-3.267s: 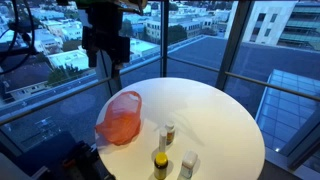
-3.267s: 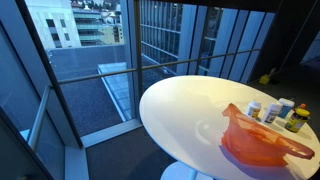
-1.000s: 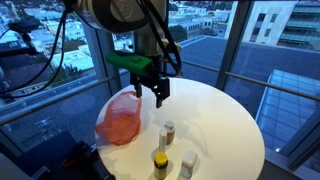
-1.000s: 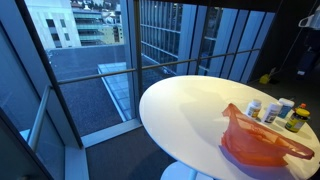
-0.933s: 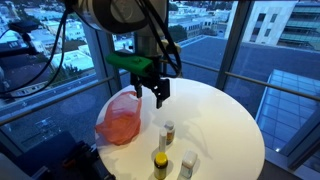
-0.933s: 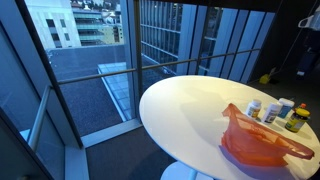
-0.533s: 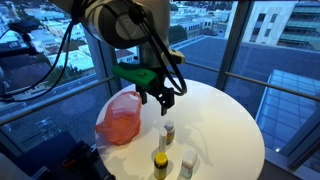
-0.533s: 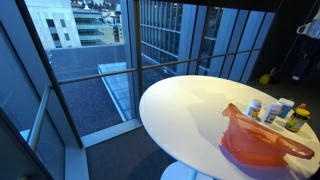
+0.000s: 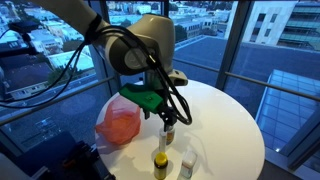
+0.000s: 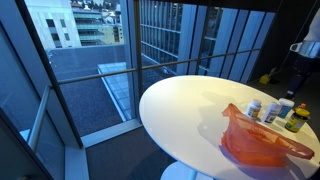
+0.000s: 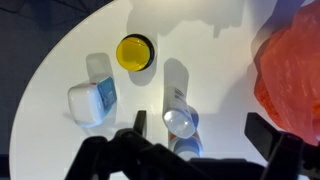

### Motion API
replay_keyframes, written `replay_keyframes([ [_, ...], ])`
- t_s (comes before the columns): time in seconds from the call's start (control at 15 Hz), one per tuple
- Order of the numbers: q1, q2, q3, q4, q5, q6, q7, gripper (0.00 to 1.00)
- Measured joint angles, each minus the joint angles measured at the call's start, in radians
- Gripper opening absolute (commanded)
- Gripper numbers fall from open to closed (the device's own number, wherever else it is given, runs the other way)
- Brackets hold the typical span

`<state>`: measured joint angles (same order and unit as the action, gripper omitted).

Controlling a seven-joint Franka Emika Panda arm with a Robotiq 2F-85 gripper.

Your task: Put the white and blue bottle in the plastic bag

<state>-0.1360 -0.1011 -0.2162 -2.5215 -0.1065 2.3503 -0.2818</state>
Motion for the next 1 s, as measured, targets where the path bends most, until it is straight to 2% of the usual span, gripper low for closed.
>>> replay_keyframes([
  [0.6, -0.014, 0.151, 0.002, 0.009, 0.005, 0.162, -0.061, 1.0],
  [0.93, -0.017, 0.198, 0.019, 0.027, 0.051, 0.194, -0.107, 0.99],
  [1.0, -0.017, 0.206, 0.023, 0.032, 0.059, 0.197, -0.116, 0.81],
])
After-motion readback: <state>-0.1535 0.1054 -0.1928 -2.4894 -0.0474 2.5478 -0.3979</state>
